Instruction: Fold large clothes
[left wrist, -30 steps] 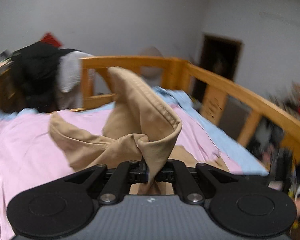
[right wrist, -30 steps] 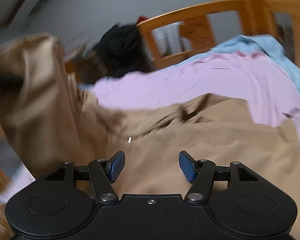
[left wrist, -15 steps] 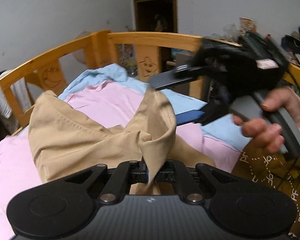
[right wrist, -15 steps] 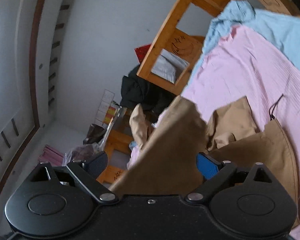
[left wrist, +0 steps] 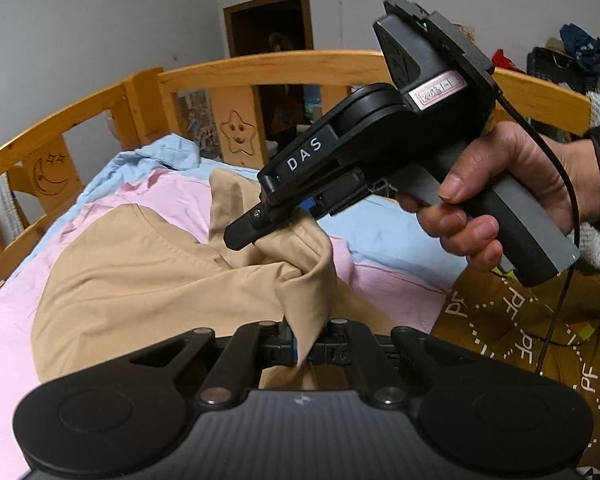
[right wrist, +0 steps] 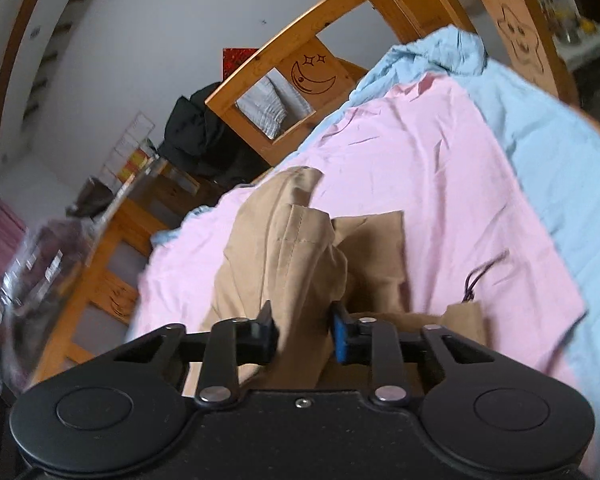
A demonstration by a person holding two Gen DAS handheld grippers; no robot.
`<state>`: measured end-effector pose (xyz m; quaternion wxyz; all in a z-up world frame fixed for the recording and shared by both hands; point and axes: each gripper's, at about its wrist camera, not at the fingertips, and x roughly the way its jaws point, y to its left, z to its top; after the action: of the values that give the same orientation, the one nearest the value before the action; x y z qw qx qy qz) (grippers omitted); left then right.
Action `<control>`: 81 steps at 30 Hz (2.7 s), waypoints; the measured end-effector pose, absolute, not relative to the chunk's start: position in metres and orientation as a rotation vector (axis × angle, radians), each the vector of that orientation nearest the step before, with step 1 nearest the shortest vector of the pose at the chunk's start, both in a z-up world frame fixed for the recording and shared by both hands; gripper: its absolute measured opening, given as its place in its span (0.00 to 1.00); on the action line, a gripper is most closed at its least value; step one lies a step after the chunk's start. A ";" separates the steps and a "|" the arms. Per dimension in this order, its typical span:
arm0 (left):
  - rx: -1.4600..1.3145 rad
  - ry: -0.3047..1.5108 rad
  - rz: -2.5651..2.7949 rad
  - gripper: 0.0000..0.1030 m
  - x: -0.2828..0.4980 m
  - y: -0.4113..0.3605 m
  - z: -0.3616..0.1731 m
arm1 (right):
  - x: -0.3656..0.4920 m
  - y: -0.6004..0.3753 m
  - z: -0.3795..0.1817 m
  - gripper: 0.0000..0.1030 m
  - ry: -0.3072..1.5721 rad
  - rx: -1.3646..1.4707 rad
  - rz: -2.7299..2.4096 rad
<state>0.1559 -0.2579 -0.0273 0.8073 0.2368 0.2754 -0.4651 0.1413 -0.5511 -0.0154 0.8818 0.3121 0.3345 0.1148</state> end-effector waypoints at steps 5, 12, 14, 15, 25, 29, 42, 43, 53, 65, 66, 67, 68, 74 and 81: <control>0.527 0.626 -1.019 0.03 0.156 -0.270 -0.045 | 0.138 -0.556 -0.027 0.19 0.720 0.548 0.198; 0.510 0.765 -1.022 0.04 0.166 -0.287 -0.071 | 0.137 -0.569 -0.056 0.17 0.794 0.479 0.122; 0.510 0.799 -1.014 0.07 0.170 -0.290 -0.075 | 0.136 -0.571 -0.065 0.18 0.815 0.442 0.088; 0.506 0.810 -1.014 0.10 0.171 -0.289 -0.074 | 0.135 -0.573 -0.068 0.21 0.822 0.434 0.071; 0.434 0.847 -1.078 0.17 0.179 -0.264 -0.066 | 0.169 -0.576 -0.036 0.59 0.722 0.460 0.152; 0.439 0.844 -1.088 0.17 0.176 -0.258 -0.064 | 0.219 -0.567 -0.042 0.65 0.788 0.554 0.263; 0.344 0.872 -1.159 0.40 0.181 -0.227 -0.042 | 0.250 -0.484 -0.042 0.12 0.726 0.133 0.366; 0.317 0.874 -1.169 0.46 0.182 -0.220 -0.037 | 0.250 -0.488 -0.044 0.12 0.725 0.139 0.350; 0.136 0.868 -0.903 0.55 0.211 -0.146 -0.009 | 0.263 -0.501 -0.053 0.16 0.743 0.065 0.257; 0.022 0.939 -0.834 0.52 0.226 -0.120 -0.043 | 0.280 -0.424 -0.006 0.43 0.647 -0.116 0.475; 0.043 0.944 -0.831 0.50 0.226 -0.122 -0.045 | 0.283 -0.415 -0.010 0.43 0.669 -0.150 0.504; 0.058 0.949 -0.829 0.48 0.226 -0.123 -0.047 | 0.285 -0.406 -0.017 0.43 0.700 -0.192 0.523; 0.061 0.954 -0.830 0.48 0.227 -0.125 -0.050 | 0.286 -0.399 -0.024 0.43 0.723 -0.227 0.535; 0.094 0.974 -0.851 0.47 0.237 -0.137 -0.065 | 0.295 -0.403 -0.065 0.51 0.798 -0.175 0.481; 0.112 0.957 -0.867 0.48 0.231 -0.132 -0.050 | 0.283 -0.410 -0.056 0.55 0.782 -0.181 0.431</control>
<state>0.2313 -0.1316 -0.0498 0.7972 0.0521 0.4458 -0.4038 0.2835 -0.4096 -0.0555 0.8981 -0.0875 0.3774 0.2082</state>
